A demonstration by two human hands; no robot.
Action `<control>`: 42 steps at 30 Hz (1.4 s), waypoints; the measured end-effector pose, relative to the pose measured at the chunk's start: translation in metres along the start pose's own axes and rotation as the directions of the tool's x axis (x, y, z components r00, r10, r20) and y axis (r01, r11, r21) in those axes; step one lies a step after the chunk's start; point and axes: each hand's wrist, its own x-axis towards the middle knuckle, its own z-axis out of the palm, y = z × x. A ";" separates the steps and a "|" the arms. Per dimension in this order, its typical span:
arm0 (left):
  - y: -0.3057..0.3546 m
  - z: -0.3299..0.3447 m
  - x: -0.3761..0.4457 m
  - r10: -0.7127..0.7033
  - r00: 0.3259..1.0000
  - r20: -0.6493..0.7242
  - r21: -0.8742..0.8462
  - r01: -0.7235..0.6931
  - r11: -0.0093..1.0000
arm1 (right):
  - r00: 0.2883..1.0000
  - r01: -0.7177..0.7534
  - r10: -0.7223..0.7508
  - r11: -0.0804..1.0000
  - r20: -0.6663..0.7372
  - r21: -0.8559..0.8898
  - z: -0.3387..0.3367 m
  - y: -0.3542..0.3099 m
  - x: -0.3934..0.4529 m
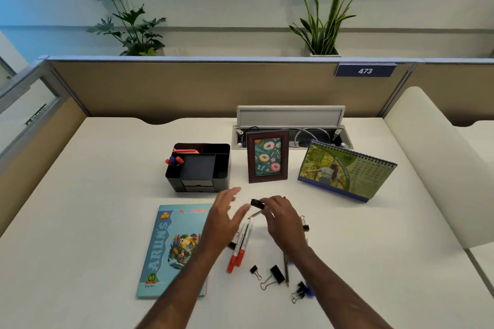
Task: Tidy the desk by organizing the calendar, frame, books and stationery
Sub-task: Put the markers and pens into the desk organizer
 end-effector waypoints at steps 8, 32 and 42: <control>0.023 0.009 -0.005 0.002 1.000 -0.003 -0.043 -0.002 0.999 | 0.998 0.013 -0.005 0.993 -0.064 0.120 -0.004 -0.018 -0.019; -0.054 -0.163 0.127 -0.005 0.872 -0.490 0.228 0.134 0.964 | 0.993 -0.099 0.090 0.985 0.072 0.140 0.031 0.014 -0.080; -0.083 -0.145 0.128 -0.086 0.922 -0.378 0.440 0.260 0.860 | 0.952 0.035 -0.032 0.999 0.305 -0.004 0.053 0.009 -0.069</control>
